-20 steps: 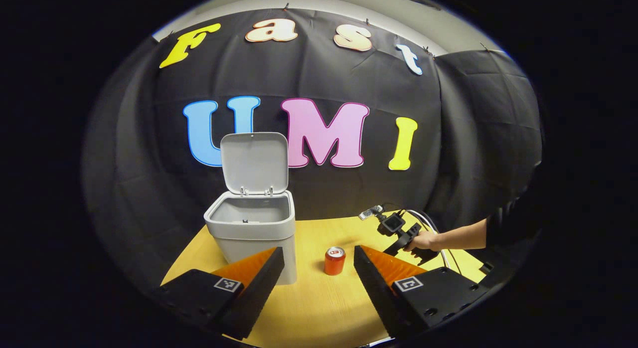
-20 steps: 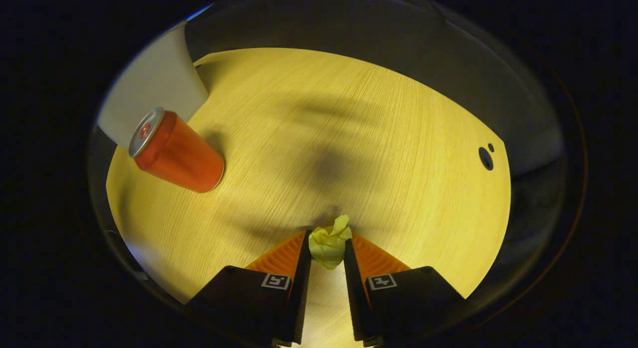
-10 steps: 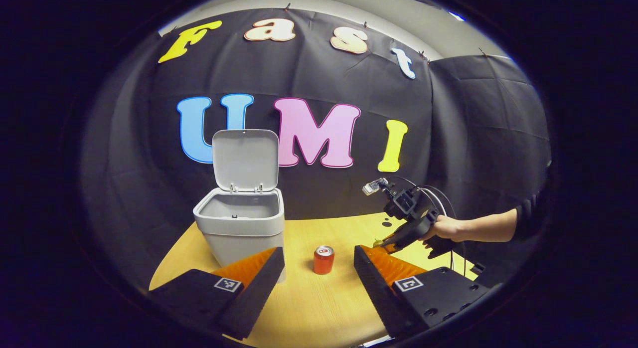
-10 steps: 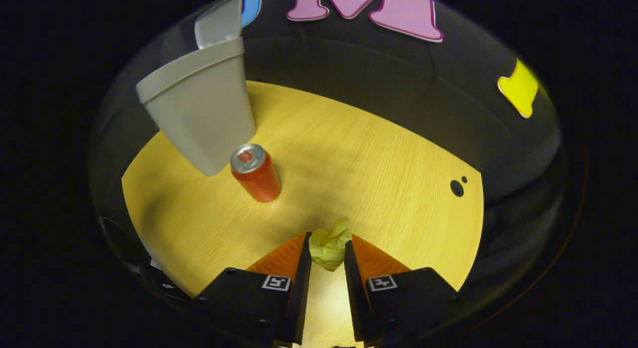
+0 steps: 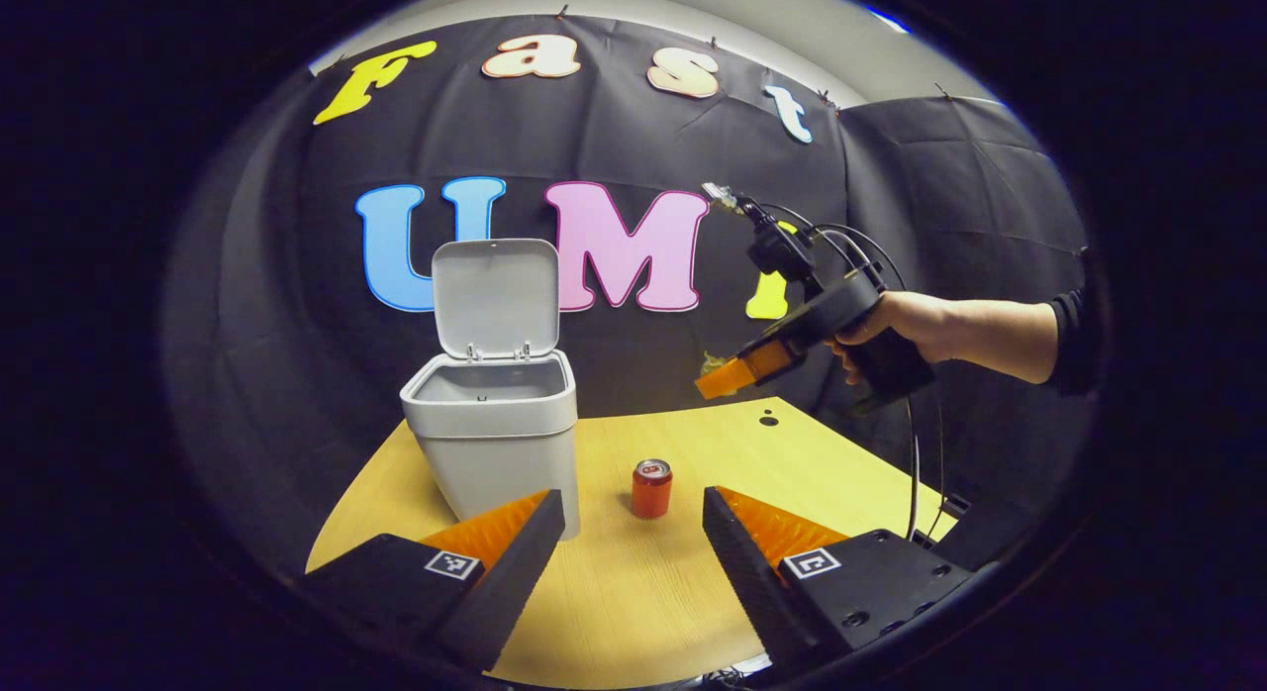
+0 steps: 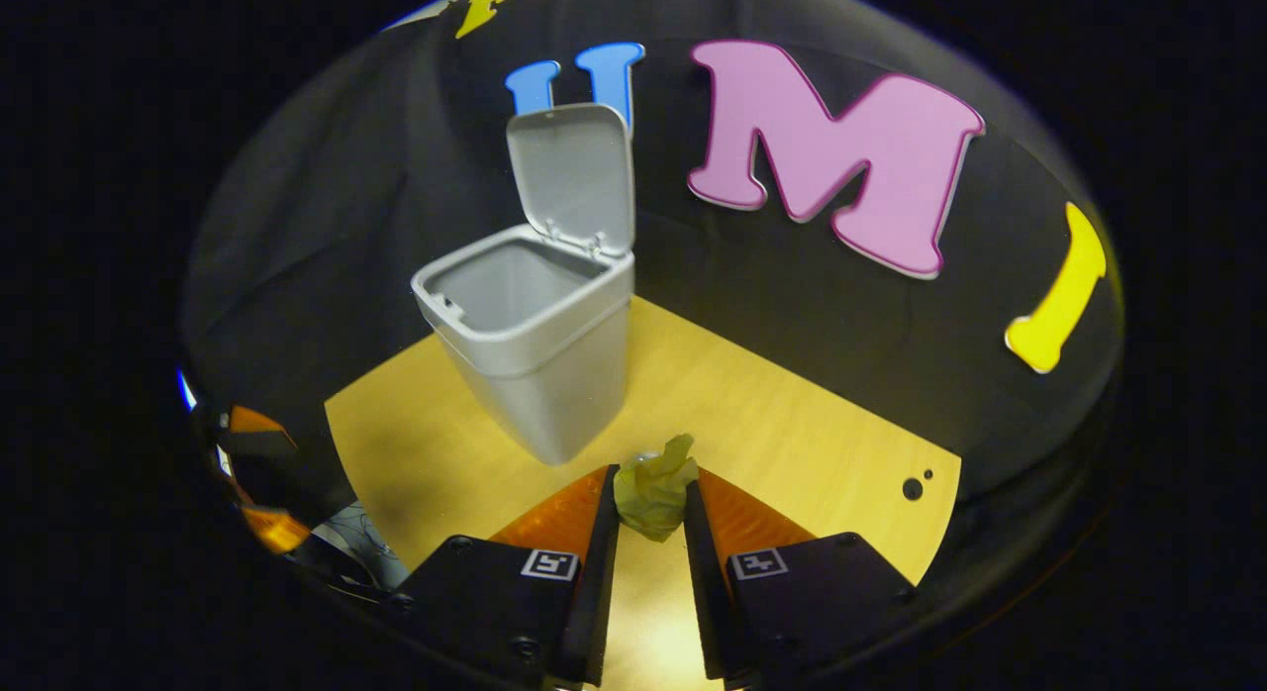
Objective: Press the lid of the desktop garbage bin to open it, pick up the crumpled paper on the desktop and throw it into the bin, then pick up the pop can on the desktop and drop it into the bin, and finally close the garbage bin lid.
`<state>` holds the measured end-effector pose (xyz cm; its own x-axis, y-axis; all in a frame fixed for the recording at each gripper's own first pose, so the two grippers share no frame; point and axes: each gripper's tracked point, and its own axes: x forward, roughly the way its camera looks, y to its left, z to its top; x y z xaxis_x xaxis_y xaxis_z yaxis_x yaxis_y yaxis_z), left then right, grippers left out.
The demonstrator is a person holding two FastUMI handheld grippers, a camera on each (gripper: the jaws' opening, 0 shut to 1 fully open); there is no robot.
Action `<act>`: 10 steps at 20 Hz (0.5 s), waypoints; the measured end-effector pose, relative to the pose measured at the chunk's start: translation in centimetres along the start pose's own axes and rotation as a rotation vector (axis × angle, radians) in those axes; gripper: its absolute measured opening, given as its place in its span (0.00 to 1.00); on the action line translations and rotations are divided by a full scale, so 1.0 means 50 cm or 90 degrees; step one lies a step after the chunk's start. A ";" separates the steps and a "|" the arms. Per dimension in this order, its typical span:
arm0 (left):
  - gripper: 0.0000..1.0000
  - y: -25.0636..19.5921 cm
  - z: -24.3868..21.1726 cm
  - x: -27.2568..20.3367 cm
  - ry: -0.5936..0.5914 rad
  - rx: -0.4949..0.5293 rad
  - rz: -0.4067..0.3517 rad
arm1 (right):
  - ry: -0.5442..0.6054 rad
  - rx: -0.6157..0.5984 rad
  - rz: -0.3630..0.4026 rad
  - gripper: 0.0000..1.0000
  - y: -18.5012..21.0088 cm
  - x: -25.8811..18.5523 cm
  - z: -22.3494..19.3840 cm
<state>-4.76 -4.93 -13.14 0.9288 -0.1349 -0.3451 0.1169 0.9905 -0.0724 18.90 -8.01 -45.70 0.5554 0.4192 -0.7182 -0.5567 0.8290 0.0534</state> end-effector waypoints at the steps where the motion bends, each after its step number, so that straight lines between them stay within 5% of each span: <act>1: 0.96 0.015 -0.003 -0.005 -0.003 -0.001 0.015 | -0.012 -0.009 0.016 0.41 0.002 0.006 0.012; 10: 0.96 0.128 -0.045 -0.094 0.003 -0.042 0.124 | -0.009 -0.053 0.095 0.41 0.012 0.007 0.008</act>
<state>-9.15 1.98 -14.09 0.9301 0.0595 -0.3624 -0.0886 0.9940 -0.0643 19.01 -7.19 -45.64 0.4714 0.5407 -0.6967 -0.6821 0.7243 0.1006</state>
